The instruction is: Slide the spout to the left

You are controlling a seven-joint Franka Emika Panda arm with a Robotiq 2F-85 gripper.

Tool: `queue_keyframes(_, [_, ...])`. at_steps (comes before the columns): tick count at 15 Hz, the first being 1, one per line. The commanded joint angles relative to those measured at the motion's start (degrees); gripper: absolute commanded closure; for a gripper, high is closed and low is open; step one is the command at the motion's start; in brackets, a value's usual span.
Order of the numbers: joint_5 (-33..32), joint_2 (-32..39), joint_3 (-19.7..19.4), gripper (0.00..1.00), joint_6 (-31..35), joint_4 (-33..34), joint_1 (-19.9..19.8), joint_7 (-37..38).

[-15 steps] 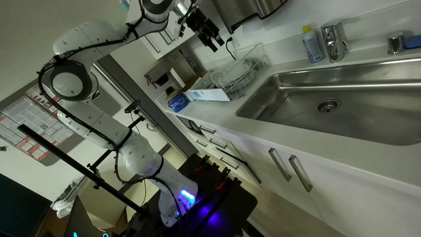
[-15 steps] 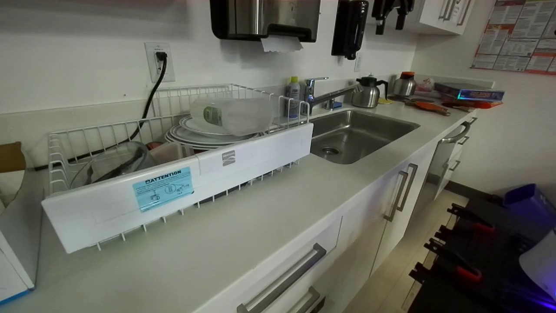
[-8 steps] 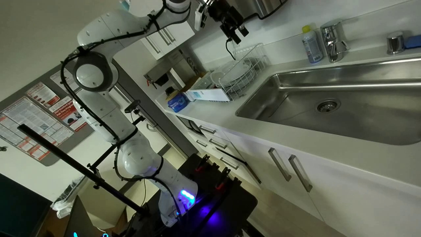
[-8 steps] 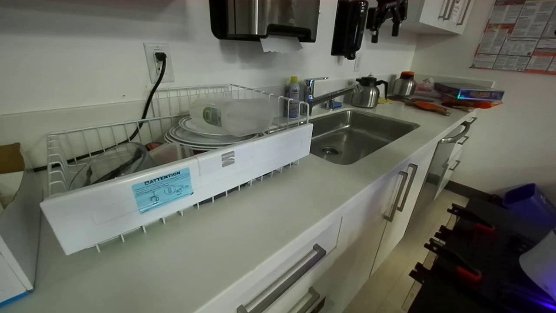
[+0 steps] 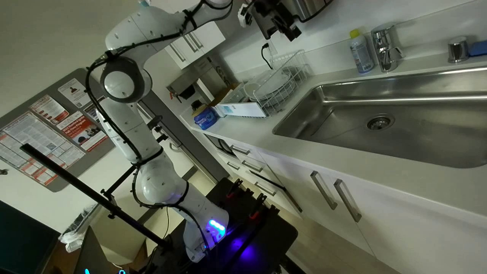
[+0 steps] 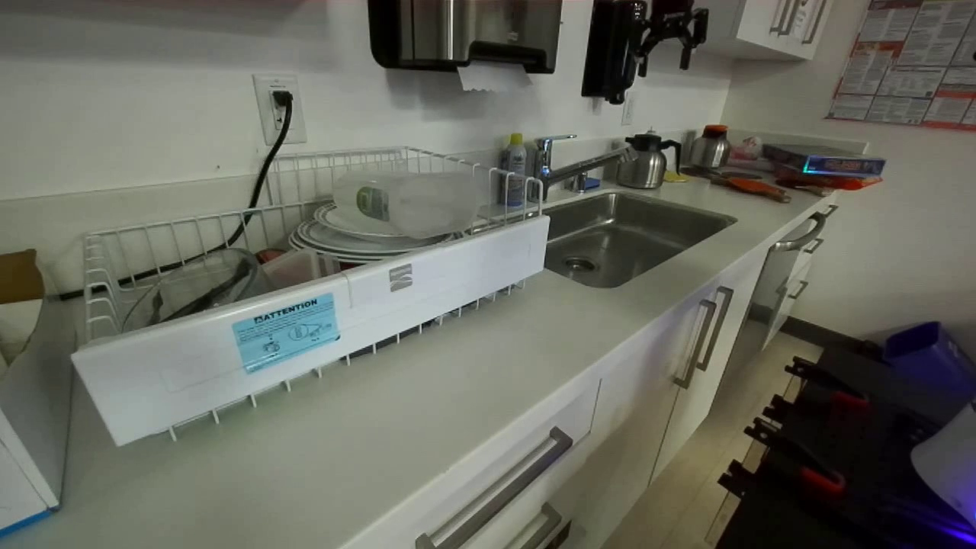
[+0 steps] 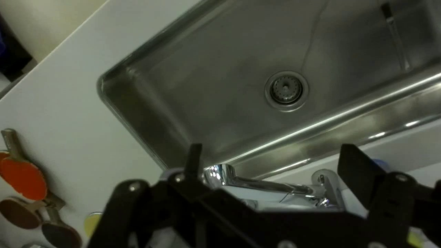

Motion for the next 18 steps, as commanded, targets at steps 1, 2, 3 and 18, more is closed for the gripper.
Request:
queue_keyframes(1, [4.2, 10.7, -2.1, 0.00, 3.3, 11.5, -2.5, 6.3])
queue_keyframes(2, [5.1, 13.0, -2.5, 0.00, 5.3, 13.3, -3.1, 8.2])
queue_keyframes(3, [6.1, 15.3, -2.9, 0.00, 7.8, 14.9, -3.8, 9.4])
queue_keyframes(18, [-7.0, 23.9, -9.0, 0.00, 35.7, 12.7, -1.2, 22.7])
